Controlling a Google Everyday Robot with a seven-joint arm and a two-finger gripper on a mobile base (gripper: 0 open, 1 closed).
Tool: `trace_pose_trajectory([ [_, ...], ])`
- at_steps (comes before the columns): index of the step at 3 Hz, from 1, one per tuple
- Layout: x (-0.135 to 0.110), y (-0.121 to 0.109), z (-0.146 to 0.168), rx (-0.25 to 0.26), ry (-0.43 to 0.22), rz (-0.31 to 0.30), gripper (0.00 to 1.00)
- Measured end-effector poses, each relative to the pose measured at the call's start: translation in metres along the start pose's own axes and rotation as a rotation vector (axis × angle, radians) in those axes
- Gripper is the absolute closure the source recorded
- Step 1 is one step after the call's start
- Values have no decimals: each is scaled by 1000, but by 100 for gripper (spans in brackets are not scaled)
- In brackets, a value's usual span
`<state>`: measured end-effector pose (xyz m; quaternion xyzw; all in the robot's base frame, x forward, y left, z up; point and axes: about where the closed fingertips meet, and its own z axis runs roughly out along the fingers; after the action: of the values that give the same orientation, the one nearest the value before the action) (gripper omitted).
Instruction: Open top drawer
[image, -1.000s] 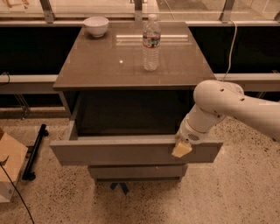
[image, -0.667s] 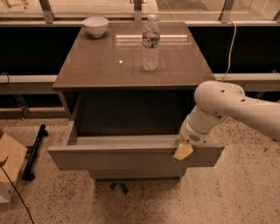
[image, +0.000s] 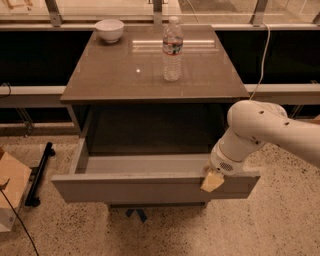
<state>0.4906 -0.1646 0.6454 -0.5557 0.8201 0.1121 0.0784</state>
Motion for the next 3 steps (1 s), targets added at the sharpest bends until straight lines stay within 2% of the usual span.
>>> trace_pose_trajectory([
  [1, 0, 1, 1, -2, 1, -1, 39],
  [2, 1, 8, -1, 20, 49, -28, 16],
  [3, 22, 24, 0, 21, 100, -9, 0],
])
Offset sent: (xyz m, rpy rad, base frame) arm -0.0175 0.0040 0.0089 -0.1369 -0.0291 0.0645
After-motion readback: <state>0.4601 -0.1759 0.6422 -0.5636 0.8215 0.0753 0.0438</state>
